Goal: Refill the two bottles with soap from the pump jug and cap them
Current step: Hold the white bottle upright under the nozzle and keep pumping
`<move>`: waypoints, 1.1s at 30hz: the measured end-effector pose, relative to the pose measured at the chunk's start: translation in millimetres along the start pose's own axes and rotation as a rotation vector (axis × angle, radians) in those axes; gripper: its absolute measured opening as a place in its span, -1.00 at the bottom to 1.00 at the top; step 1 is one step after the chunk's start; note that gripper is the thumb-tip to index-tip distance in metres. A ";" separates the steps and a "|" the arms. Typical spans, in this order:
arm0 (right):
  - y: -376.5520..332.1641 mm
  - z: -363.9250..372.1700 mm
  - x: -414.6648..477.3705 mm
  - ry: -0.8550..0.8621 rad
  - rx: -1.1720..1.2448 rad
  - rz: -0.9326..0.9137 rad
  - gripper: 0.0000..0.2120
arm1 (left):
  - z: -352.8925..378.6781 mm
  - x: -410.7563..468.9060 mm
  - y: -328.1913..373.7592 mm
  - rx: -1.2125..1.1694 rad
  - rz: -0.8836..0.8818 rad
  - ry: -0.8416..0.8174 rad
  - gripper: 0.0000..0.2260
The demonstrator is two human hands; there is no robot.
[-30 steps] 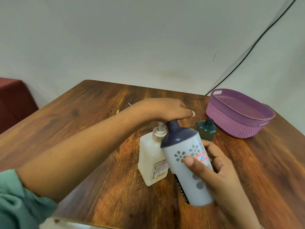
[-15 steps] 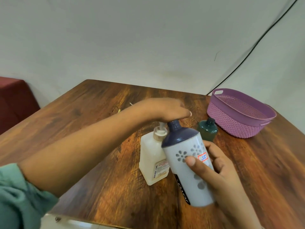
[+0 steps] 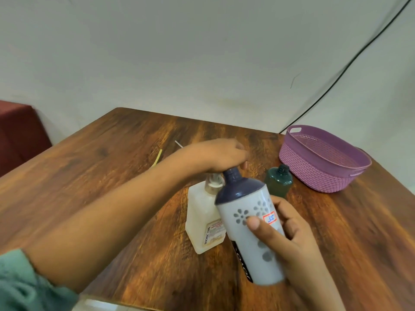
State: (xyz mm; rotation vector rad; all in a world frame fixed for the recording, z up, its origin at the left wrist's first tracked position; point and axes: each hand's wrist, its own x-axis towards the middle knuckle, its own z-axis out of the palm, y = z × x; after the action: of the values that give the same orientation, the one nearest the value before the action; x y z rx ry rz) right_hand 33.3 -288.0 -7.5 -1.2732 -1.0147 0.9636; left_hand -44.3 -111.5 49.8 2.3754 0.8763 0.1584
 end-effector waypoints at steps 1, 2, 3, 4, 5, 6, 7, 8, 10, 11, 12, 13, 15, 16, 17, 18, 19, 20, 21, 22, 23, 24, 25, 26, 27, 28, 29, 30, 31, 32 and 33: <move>1.8 -1.2 0.0 0.003 -0.012 0.006 -0.45 | 3.8 -0.3 -1.0 -0.019 -0.008 0.003 -0.74; 3.7 -2.0 -0.6 0.006 -0.022 0.015 -0.40 | 6.7 -0.2 -2.1 -0.002 -0.015 0.001 -0.75; 5.5 -2.7 -0.9 0.006 -0.024 0.024 -0.38 | 7.9 -0.1 -2.4 0.021 -0.021 -0.011 -0.75; 6.3 -2.6 -1.8 0.007 -0.019 0.029 -0.38 | 7.7 -0.6 -1.7 0.038 -0.028 -0.027 -0.74; 6.1 -2.0 -2.6 0.006 -0.009 0.030 -0.42 | 6.1 -1.5 0.3 0.053 -0.030 -0.045 -0.73; 5.3 -1.2 -3.5 0.007 0.004 0.026 -0.46 | 3.7 -1.6 2.7 0.079 -0.026 -0.057 -0.72; 4.1 -0.5 -4.0 0.007 0.015 0.019 -0.49 | 0.2 -1.7 5.3 0.128 -0.019 -0.057 -0.70; 2.6 0.0 -4.1 0.005 0.021 0.011 -0.51 | -3.7 -1.9 7.7 0.201 -0.012 -0.047 -0.70; 0.3 0.5 -3.7 0.003 0.023 -0.003 -0.53 | -9.0 -0.8 10.0 0.316 0.021 0.001 -0.73; 0.1 0.5 -3.0 0.001 0.022 -0.006 -0.53 | -9.9 -0.8 10.0 0.317 0.042 0.008 -0.74; 0.5 0.6 -2.3 0.001 0.024 -0.008 -0.53 | -9.0 -1.2 9.1 0.274 0.050 -0.011 -0.73; 1.2 0.5 -1.8 0.003 0.026 -0.007 -0.52 | -7.0 -2.2 8.3 0.219 0.047 -0.053 -0.71; 3.6 0.0 -1.1 0.007 0.022 0.002 -0.51 | -1.7 -2.1 6.6 0.187 0.034 -0.146 -0.69; 5.1 -0.3 -1.0 0.009 0.020 0.008 -0.51 | 0.8 -1.4 5.5 0.184 0.026 -0.156 -0.69; 6.7 -0.5 -0.9 0.011 0.020 0.014 -0.51 | 2.2 -1.8 6.0 0.175 0.022 -0.153 -0.69; 7.4 -0.7 -1.0 0.013 0.021 0.017 -0.51 | 2.4 -1.3 6.5 0.172 0.020 -0.152 -0.69; 7.5 -0.6 -1.2 0.012 0.023 0.017 -0.50 | 1.7 -0.4 7.1 0.187 0.022 -0.158 -0.69; 6.9 -0.5 -1.5 0.010 0.024 0.016 -0.50 | 0.2 0.2 8.5 0.213 0.023 -0.173 -0.69; 5.5 -0.7 -1.8 0.005 0.025 0.012 -0.50 | -2.5 0.5 10.5 0.248 0.028 -0.184 -0.69; 3.9 -0.7 -2.1 0.000 0.028 0.009 -0.51 | -5.7 1.2 12.2 0.263 0.025 -0.179 -0.68; 2.3 -0.6 -2.2 -0.005 0.032 0.006 -0.51 | -8.8 2.3 12.9 0.265 0.018 -0.161 -0.70; 1.4 -0.6 -2.1 -0.010 0.034 0.006 -0.50 | -10.9 3.4 13.4 0.279 0.024 -0.129 -0.68; 1.3 -1.1 -1.2 -0.012 0.035 0.005 -0.50 | -11.9 4.5 13.0 0.292 0.039 -0.104 -0.67; 2.1 -1.2 -0.3 -0.010 0.037 0.006 -0.49 | -11.1 5.5 11.7 0.296 0.052 -0.104 -0.69; 3.1 -1.0 0.2 -0.006 0.037 0.008 -0.48 | -7.9 6.4 9.3 0.296 0.061 -0.132 -0.71; 3.9 -0.5 0.3 -0.002 0.036 0.009 -0.47 | -3.7 6.3 6.3 0.290 0.064 -0.172 -0.72; 4.9 -0.1 0.9 -0.002 0.036 0.010 -0.46 | 0.0 6.4 2.6 0.278 0.058 -0.202 -0.72; 5.7 0.4 1.1 -0.001 0.038 0.016 -0.47 | 2.5 5.8 0.2 0.241 0.044 -0.213 -0.72; 6.5 1.2 1.1 -0.001 0.042 0.023 -0.49 | 3.5 5.0 -0.9 0.202 0.029 -0.212 -0.72; 6.9 1.9 0.7 -0.001 0.046 0.026 -0.50 | 3.1 4.0 0.2 0.188 0.023 -0.204 -0.73; 6.9 2.1 0.1 -0.001 0.050 0.022 -0.51 | 1.4 3.3 2.2 0.189 0.023 -0.196 -0.72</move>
State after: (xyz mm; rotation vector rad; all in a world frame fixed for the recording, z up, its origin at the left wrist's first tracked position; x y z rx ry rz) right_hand 31.3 -286.9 -14.3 -1.2451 -0.9734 1.0009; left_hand -40.1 -111.5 49.6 2.5238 0.8004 -0.1528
